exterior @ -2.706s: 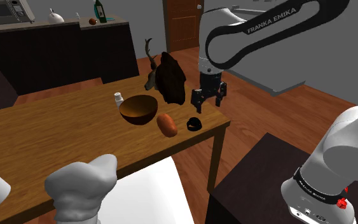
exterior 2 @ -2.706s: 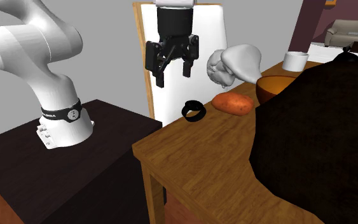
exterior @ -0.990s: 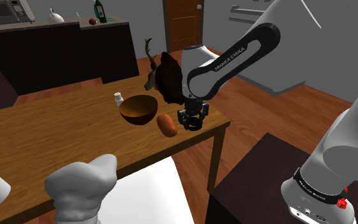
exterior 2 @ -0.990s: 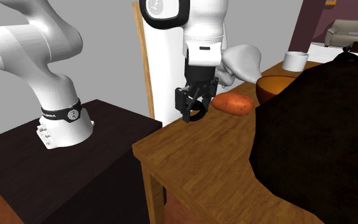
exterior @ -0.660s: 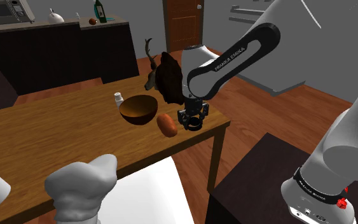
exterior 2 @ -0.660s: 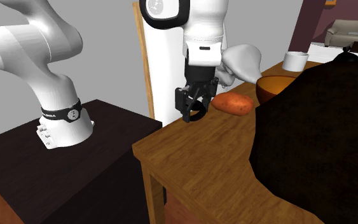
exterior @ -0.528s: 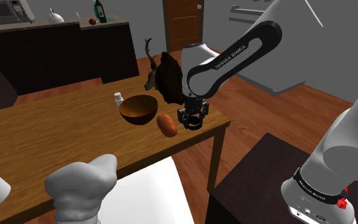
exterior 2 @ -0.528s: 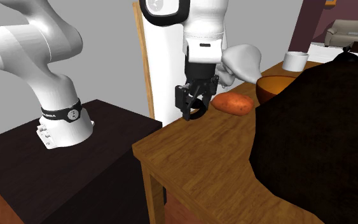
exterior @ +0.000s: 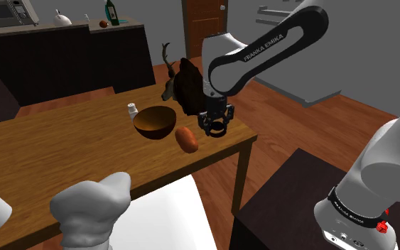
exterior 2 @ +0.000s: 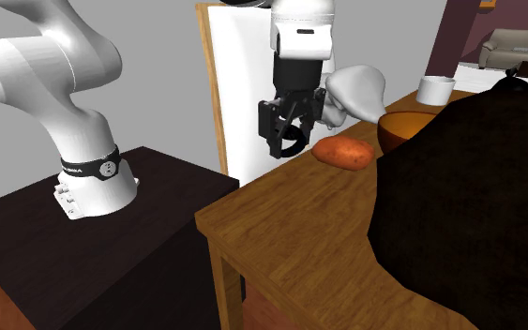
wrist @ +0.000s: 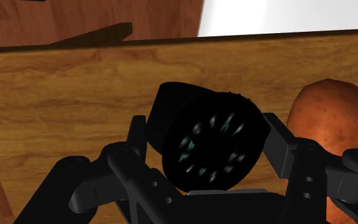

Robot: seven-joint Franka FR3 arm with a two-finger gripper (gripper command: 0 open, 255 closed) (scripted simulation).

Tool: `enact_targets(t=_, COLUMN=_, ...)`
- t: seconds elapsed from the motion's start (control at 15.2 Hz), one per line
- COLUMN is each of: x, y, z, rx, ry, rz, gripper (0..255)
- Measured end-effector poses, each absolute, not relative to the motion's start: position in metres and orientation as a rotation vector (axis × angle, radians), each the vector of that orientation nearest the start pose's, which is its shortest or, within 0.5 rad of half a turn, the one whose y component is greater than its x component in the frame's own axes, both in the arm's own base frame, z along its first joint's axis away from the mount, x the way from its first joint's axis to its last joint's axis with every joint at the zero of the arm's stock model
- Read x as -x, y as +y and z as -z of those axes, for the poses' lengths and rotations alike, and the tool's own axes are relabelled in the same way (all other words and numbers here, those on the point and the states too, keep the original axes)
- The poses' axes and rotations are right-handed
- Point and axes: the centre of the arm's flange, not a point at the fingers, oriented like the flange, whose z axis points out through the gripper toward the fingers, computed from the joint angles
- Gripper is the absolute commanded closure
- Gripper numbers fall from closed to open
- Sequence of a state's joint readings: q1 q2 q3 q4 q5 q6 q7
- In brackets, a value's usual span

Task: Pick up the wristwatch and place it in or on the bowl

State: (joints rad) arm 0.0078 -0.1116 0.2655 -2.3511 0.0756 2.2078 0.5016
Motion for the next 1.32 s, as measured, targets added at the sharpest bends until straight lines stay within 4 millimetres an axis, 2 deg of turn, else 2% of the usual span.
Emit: enact_targets(t=1.32, x=-0.465, y=0.133, z=-0.476, rx=3.096, ry=0.431, rz=-0.069, gripper=255)
